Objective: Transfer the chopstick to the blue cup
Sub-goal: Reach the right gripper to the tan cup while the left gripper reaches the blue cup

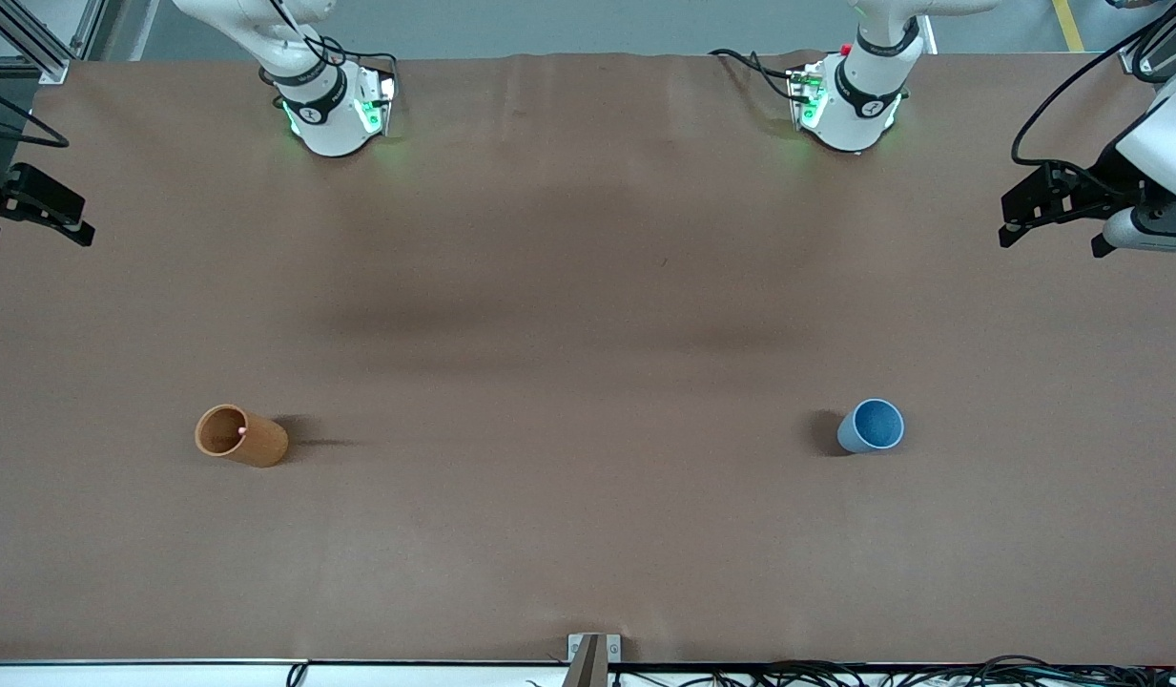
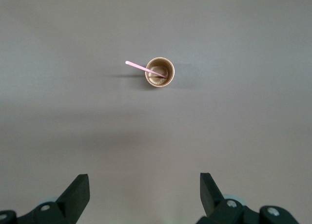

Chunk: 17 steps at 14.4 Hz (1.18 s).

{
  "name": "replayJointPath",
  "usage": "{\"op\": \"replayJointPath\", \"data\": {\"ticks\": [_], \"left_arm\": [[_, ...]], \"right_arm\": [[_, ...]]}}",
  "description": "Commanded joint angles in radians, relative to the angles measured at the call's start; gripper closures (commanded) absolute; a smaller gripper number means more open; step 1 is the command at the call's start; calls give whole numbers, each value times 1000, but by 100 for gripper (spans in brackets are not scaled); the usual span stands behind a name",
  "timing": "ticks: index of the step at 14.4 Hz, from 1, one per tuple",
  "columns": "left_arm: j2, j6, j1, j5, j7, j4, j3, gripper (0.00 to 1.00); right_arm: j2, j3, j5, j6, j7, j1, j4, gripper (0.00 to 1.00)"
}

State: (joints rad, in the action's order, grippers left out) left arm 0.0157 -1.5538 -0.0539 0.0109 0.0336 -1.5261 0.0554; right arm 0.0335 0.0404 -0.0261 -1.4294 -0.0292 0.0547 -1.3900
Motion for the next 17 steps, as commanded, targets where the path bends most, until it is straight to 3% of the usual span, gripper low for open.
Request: {"op": "replayJointPath", "data": {"ticks": [1, 6, 9, 12, 17], "left_arm": [[-16, 24, -4, 0, 0, 35, -2, 0], [-20, 24, -6, 3, -20, 34, -2, 0], [-95, -18, 3, 3, -21, 24, -6, 0], [-267, -139, 5, 1, -20, 17, -14, 0], [-440, -440, 11, 3, -26, -94, -19, 0]], "right_arm": [[-3, -13, 12, -12, -20, -9, -12, 0], [0, -13, 12, -32, -15, -6, -12, 0], [8, -14, 11, -48, -11, -6, -14, 0], [45, -14, 11, -60, -9, -9, -12, 0], [172, -13, -11, -192, 86, -50, -11, 0]]}}
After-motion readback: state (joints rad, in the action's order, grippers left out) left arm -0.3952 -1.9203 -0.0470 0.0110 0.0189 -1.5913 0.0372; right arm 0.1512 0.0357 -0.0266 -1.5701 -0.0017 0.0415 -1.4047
